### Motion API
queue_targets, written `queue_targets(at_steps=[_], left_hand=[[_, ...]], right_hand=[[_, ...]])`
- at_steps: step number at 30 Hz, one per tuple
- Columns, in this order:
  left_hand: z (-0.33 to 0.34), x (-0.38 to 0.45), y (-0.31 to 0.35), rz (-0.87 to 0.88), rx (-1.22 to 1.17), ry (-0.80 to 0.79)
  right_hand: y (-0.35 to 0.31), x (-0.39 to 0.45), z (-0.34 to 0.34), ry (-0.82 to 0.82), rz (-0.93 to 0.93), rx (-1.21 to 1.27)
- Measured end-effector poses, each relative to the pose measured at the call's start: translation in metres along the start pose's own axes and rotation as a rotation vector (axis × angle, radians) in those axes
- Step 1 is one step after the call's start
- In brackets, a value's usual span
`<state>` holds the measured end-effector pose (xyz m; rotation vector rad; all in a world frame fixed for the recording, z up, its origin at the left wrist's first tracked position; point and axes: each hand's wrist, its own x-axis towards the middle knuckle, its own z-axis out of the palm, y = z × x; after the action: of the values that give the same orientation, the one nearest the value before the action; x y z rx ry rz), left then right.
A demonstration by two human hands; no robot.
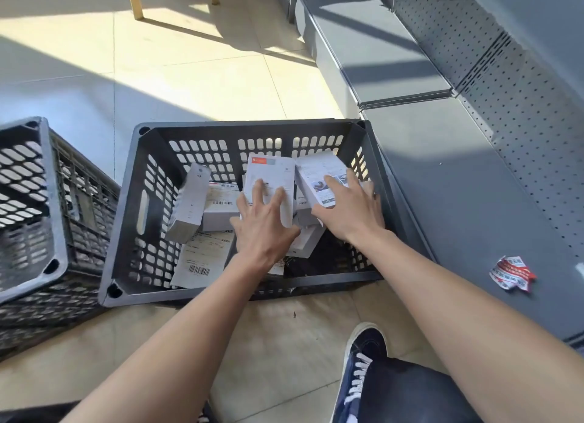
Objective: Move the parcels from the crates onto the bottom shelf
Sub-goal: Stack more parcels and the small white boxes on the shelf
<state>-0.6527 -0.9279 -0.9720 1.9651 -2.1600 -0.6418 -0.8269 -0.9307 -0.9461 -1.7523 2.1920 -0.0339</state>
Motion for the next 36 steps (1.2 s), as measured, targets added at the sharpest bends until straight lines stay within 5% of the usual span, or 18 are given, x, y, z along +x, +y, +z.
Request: queue_targets(at_steps=[21,36], left_hand=[[-0.14,-0.16,0.114,0.393,0.01,0.178],[-0.141,-0.264,0.24,0.688,-0.049,0.142]], right_hand=[[0.059,-0.241,-0.147,0.514,0.162,0.106],[0.134,-0.399,-0.187,0.745,0.384,0.105]])
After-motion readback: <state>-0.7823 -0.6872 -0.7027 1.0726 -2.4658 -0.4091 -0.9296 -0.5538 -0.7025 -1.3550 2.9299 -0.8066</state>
